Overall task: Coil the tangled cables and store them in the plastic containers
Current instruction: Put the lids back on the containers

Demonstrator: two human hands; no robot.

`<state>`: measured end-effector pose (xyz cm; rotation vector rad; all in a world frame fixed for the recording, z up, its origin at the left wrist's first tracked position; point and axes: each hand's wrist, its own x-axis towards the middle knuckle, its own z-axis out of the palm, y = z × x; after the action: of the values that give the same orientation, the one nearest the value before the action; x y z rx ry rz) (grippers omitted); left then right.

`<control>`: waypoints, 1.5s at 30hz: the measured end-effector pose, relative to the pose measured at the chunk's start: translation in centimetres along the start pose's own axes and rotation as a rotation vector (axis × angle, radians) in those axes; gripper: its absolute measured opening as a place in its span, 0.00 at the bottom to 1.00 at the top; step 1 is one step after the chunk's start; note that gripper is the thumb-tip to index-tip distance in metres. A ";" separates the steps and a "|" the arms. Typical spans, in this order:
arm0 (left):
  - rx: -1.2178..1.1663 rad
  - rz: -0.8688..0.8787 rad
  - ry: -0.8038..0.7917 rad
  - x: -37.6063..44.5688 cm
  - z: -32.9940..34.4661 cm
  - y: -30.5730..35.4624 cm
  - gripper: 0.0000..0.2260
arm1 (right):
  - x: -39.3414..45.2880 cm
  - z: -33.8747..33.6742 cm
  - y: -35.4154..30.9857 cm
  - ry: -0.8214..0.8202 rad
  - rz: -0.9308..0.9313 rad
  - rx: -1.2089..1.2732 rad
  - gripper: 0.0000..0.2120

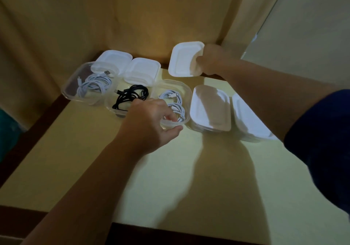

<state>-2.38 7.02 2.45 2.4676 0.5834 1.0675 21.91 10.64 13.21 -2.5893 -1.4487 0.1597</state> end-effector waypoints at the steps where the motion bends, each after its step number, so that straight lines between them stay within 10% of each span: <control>1: -0.034 -0.030 0.026 0.1 -0.1 0.3 0.12 | -0.7 -0.3 0.0 0.032 0.004 0.038 0.16; 11: 0.304 -0.323 0.239 0.5 -1.1 0.3 0.19 | -8.8 2.8 -1.3 -0.184 -0.022 0.355 0.08; 26: 0.292 -0.351 0.172 0.3 -0.2 0.2 0.15 | -9.6 2.7 1.4 -0.206 0.044 0.258 0.39; 45: 0.086 -0.074 -0.070 -0.5 -1.1 0.3 0.18 | -10.7 3.6 1.2 -0.037 -0.086 0.139 0.22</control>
<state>-3.47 6.75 3.03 2.5245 0.7063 0.9426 16.74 1.26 9.58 -2.4219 -1.5013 0.2880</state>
